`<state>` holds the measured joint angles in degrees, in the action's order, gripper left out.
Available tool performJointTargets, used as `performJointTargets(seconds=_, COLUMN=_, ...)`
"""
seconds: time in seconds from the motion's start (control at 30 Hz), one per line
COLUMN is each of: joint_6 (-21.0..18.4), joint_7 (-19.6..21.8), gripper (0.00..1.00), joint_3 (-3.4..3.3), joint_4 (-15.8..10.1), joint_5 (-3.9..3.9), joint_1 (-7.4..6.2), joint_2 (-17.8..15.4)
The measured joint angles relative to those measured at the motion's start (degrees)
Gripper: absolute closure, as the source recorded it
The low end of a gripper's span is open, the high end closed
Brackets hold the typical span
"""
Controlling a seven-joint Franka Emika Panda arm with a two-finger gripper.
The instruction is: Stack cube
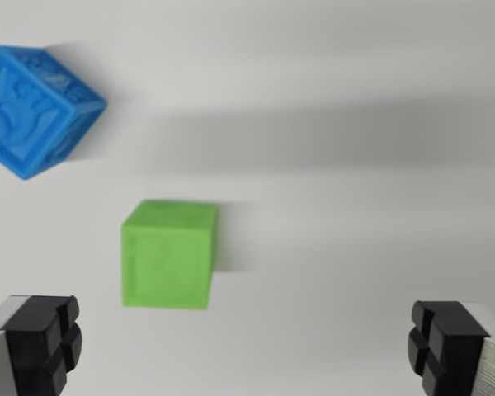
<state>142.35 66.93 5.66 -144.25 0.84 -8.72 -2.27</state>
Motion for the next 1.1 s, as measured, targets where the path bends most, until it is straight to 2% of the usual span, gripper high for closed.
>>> performJointTargets(seconds=0.57, joint_6=7.1, joint_7=7.3, gripper=0.0, joint_3=3.44, joint_4=-5.4, joint_5=-0.52, joint_1=-4.28, joint_2=2.2)
performJointTargets(seconds=0.63, joint_6=7.8, joint_7=7.8, gripper=0.0, joint_3=3.67, joint_4=-5.7, joint_5=-0.52, joint_1=-4.65, joint_2=2.6)
performJointTargets(seconds=0.77, joint_6=10.7, joint_7=8.6, gripper=0.0, joint_3=3.59, joint_4=-5.9, joint_5=0.07, joint_1=-4.8, joint_2=5.4)
performJointTargets(seconds=0.9, joint_6=14.0, joint_7=9.5, gripper=0.0, joint_3=3.22, joint_4=-5.8, joint_5=1.31, joint_1=-4.8, joint_2=9.1)
performJointTargets(seconds=1.1, joint_6=17.5, joint_7=10.8, gripper=0.0, joint_3=2.63, joint_4=-5.6, joint_5=3.15, joint_1=-4.97, joint_2=12.7)
